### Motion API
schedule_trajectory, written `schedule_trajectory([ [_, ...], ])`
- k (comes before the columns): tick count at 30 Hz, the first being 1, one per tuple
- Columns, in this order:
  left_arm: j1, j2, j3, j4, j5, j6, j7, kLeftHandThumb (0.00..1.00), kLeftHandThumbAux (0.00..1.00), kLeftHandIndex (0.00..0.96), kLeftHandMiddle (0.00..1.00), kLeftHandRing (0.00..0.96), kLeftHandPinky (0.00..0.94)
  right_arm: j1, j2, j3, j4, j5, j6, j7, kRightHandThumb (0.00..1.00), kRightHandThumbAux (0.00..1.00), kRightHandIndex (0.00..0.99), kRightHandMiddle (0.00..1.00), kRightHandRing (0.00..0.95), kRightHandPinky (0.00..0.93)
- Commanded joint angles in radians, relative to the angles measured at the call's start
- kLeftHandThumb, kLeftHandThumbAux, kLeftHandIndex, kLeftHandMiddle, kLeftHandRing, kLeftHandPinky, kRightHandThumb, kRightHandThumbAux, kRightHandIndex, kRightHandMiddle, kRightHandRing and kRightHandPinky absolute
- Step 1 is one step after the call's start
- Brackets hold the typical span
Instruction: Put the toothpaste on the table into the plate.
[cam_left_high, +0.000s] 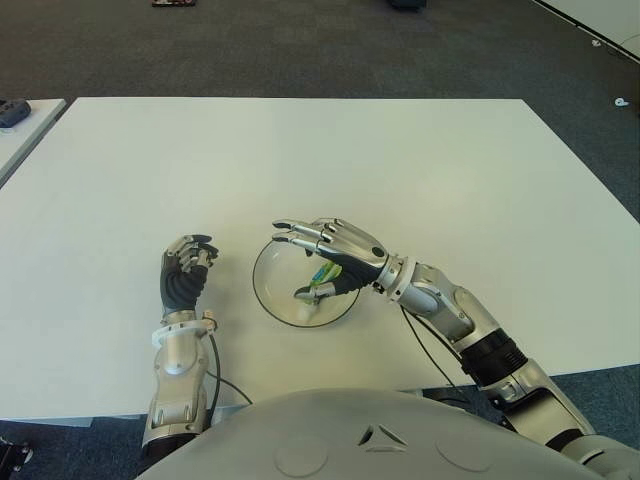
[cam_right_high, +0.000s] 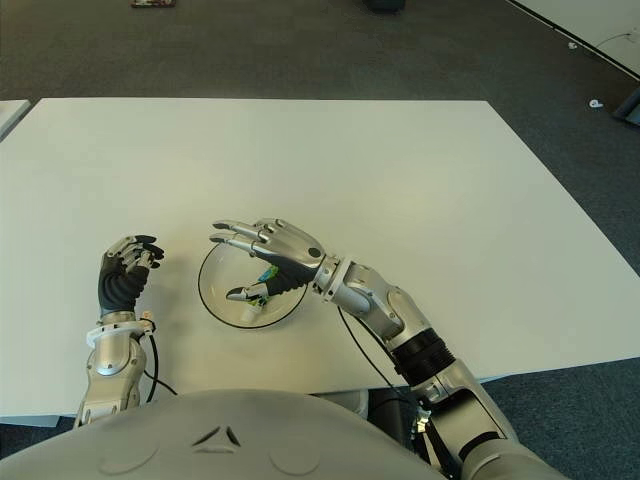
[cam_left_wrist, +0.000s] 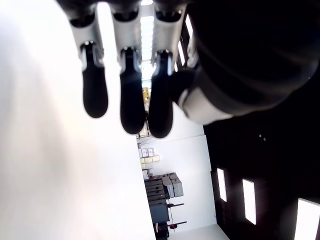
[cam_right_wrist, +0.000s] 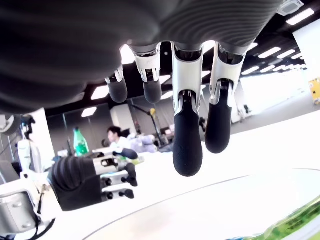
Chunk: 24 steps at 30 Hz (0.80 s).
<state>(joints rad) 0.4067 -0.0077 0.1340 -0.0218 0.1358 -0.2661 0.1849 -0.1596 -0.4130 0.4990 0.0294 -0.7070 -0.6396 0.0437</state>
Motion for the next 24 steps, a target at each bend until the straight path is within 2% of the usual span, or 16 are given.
schedule_trajectory([
  [1, -0.013, 0.006, -0.006, 0.02, -0.005, -0.002, -0.008, 0.701, 0.719, 0.429, 0.545, 0.533, 0.509, -0.012, -0.007, -0.021, -0.015, 0.012, -0.009, 0.011, 0.195, 0.1, 0.0, 0.0, 0.0, 0.0],
  [9, -0.015, 0.006, -0.003, 0.022, -0.024, 0.002, -0.013, 0.702, 0.719, 0.43, 0.548, 0.528, 0.504, -0.014, -0.012, -0.054, -0.051, 0.058, -0.007, 0.043, 0.19, 0.11, 0.0, 0.0, 0.0, 0.0],
  [14, -0.021, 0.009, -0.004, 0.031, -0.016, -0.005, -0.006, 0.703, 0.719, 0.43, 0.549, 0.534, 0.511, -0.014, -0.022, -0.099, -0.067, 0.151, 0.002, 0.084, 0.163, 0.149, 0.0, 0.0, 0.0, 0.0],
  [19, -0.026, 0.014, -0.005, 0.035, -0.015, -0.01, -0.006, 0.703, 0.718, 0.43, 0.552, 0.543, 0.523, -0.01, -0.028, -0.155, -0.029, 0.283, -0.001, 0.113, 0.128, 0.258, 0.0, 0.0, 0.0, 0.0],
  [24, -0.03, 0.019, -0.005, 0.039, -0.012, -0.011, -0.006, 0.702, 0.719, 0.43, 0.556, 0.546, 0.522, 0.043, 0.037, -0.204, -0.028, 0.378, 0.031, 0.079, 0.086, 0.404, 0.0, 0.0, 0.0, 0.0],
])
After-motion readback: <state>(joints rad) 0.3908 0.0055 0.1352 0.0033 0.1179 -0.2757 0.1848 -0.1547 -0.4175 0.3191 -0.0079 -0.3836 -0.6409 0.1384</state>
